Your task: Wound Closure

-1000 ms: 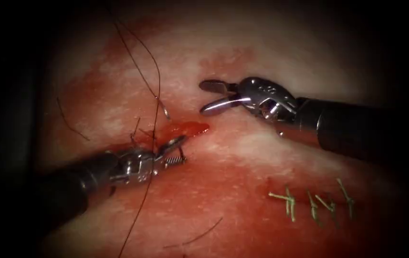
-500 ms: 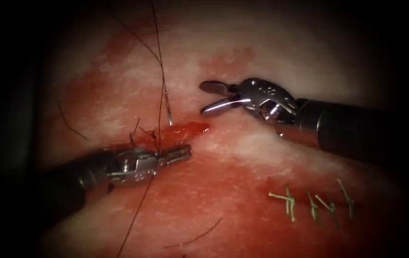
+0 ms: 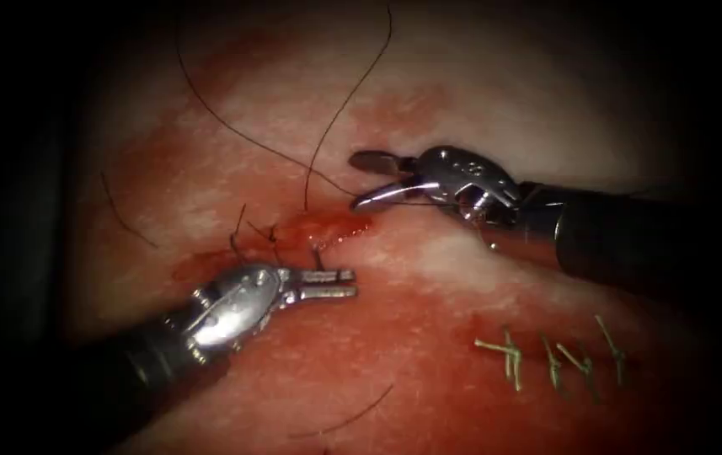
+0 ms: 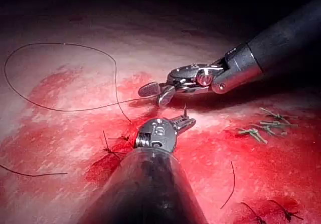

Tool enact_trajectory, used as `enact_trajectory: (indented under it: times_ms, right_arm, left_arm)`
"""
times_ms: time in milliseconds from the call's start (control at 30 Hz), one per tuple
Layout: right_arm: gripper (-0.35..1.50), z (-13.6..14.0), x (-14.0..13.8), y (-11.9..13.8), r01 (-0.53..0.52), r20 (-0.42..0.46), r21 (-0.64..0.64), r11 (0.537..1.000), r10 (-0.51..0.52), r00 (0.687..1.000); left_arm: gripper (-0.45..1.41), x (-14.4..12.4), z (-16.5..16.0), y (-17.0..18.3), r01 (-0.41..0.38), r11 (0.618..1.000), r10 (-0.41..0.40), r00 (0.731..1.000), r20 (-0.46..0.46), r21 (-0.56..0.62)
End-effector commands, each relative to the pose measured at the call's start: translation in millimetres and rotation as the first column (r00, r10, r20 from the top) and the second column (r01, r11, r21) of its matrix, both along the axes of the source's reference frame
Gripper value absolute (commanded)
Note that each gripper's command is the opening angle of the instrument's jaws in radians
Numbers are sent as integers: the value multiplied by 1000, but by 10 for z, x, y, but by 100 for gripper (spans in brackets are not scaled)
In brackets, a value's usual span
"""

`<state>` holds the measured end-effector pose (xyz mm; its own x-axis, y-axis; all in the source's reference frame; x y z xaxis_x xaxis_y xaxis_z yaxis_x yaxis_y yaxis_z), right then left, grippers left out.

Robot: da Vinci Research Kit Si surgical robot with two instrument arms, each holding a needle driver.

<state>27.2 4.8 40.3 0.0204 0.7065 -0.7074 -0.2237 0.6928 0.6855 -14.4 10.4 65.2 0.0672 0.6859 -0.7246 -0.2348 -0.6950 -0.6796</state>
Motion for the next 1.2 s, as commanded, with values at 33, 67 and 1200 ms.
enact_trajectory:
  times_ms: [33,67,1200]
  right_arm:
    - [121,4,8,1,0,-4,5,1000,0,1000]
    - [121,4,8,1,0,-4,5,1000,0,1000]
    - [115,-51,-9,-95,34,-71,324,946,-12,997]
  left_arm:
    - [-45,-3,4,3,5,1000,-6,1000,18,29]
    - [-45,-2,1,2,11,998,-13,999,37,61]
    - [-45,17,-102,97,-242,714,-121,881,-457,-657]
